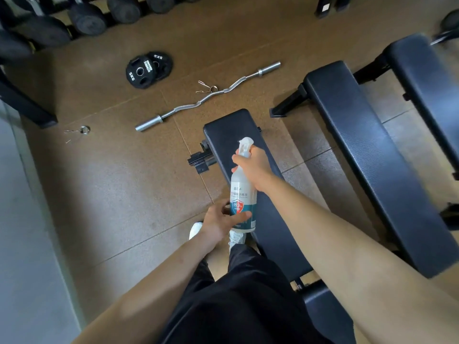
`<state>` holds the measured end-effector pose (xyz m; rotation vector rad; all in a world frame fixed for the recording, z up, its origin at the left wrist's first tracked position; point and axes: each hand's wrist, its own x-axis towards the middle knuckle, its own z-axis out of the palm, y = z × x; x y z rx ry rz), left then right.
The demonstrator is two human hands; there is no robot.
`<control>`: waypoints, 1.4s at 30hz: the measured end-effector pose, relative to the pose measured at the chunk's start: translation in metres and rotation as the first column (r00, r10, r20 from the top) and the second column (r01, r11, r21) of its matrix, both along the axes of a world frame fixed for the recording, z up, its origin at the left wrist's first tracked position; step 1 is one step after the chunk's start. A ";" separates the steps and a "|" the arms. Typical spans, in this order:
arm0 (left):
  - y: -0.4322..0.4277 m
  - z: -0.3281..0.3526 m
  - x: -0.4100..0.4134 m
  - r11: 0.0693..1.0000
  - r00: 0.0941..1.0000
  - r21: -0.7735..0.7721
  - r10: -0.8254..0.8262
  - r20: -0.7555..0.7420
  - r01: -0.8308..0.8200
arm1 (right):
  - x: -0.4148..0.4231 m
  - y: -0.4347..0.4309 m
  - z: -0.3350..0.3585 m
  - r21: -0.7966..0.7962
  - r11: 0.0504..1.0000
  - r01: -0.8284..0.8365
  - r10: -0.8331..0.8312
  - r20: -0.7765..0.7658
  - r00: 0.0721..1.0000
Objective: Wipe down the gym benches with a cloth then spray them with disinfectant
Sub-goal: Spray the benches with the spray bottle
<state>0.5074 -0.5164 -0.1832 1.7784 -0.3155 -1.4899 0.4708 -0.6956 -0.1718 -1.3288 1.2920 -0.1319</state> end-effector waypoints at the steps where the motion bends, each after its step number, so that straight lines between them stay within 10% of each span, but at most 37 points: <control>1: 0.006 0.000 0.002 0.999 0.999 -0.021 -0.033 0.004 0.033 | 0.000 0.005 0.001 0.009 1.000 0.007 -0.007 0.007 1.000; 27: 0.094 0.012 0.047 0.966 0.972 -0.203 -0.189 -0.138 0.159 | 0.017 0.100 0.040 -0.102 0.959 0.266 -0.274 -0.078 0.959; 42: 0.133 0.013 -0.058 0.954 0.962 -0.192 -0.254 -0.097 0.232 | -0.083 0.138 0.039 -0.050 0.990 0.133 -0.138 -0.122 0.983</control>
